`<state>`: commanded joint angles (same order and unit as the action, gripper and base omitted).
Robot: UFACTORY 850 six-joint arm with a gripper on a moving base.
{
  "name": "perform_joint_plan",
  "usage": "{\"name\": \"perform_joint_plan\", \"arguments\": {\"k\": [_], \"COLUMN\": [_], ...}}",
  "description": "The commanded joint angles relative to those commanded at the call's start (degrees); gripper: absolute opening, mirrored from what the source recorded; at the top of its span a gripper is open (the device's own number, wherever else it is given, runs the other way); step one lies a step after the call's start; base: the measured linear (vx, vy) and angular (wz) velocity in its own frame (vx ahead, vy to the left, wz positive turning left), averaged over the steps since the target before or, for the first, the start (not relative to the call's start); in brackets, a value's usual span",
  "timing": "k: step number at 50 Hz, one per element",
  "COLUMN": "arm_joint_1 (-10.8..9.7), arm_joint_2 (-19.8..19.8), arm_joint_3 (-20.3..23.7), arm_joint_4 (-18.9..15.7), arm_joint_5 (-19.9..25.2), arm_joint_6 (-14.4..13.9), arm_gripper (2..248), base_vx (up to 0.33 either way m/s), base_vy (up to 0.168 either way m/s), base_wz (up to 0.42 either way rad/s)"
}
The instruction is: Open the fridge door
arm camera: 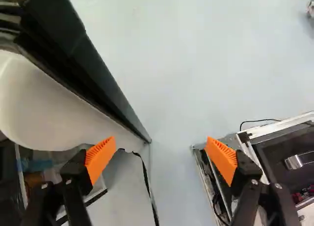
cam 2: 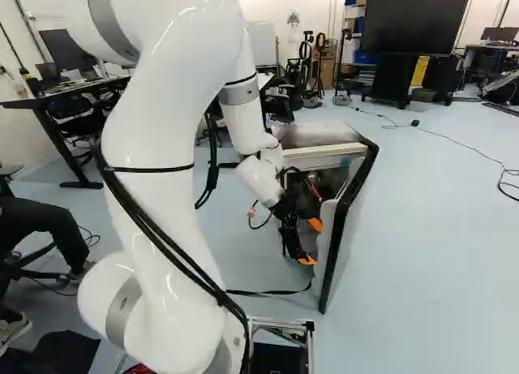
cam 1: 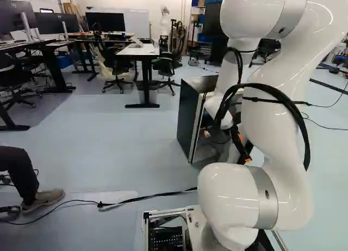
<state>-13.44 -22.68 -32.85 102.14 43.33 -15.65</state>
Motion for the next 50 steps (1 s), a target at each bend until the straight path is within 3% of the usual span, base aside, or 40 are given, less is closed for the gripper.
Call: {"name": "perform_joint_plan", "arguments": {"k": [16, 34, 50], "arm_joint_1": [4.3, 11.5, 17.6], "arm_joint_2": [2.7, 4.8, 5.1], "arm_joint_3": [4.9, 9.1, 9.6], "arm_joint_4": [-0.6, -0.9, -0.9], "arm_joint_5": [5.2, 11.1, 16.3], "arm_joint_6": [0.0, 0.0, 0.0], "arm_gripper": [247, 247, 247], "base_vx": [0.000, 0.000, 0.000], "base_vy": [0.000, 0.000, 0.000], "base_wz": [0.000, 0.000, 0.000]}}
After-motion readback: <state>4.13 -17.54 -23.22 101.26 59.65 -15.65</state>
